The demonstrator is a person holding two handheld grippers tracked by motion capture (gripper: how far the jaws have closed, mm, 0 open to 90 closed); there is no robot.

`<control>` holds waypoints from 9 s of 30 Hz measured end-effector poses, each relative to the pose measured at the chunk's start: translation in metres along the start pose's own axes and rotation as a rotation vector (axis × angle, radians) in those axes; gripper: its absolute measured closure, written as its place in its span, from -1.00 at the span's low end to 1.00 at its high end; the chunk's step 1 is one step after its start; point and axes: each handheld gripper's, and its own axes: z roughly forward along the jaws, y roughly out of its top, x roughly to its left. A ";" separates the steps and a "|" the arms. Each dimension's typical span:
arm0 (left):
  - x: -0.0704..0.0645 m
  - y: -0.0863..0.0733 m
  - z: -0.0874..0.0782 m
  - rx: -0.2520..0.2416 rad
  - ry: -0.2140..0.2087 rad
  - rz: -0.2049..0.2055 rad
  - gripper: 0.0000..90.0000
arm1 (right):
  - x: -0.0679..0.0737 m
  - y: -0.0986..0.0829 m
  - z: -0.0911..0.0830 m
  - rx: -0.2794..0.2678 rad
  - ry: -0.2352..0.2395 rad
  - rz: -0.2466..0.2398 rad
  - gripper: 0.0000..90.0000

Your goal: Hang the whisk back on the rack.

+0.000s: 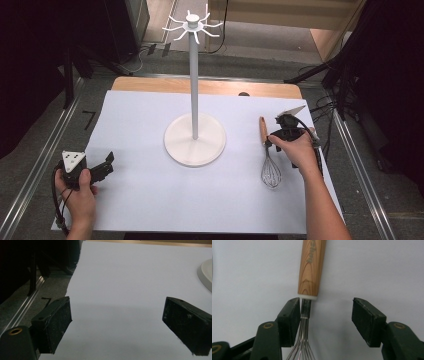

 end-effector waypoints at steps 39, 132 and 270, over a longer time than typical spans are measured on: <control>0.000 0.000 0.000 0.001 -0.002 -0.006 -0.79 | 0.024 -0.018 0.015 0.070 -0.021 0.006 0.86; 0.001 0.000 0.001 0.008 -0.008 -0.013 -0.79 | 0.116 -0.072 -0.111 -1.235 0.526 -0.484 0.87; 0.000 0.001 0.001 0.011 0.001 -0.012 -0.71 | 0.044 -0.086 -0.062 -1.045 0.227 -0.296 -0.62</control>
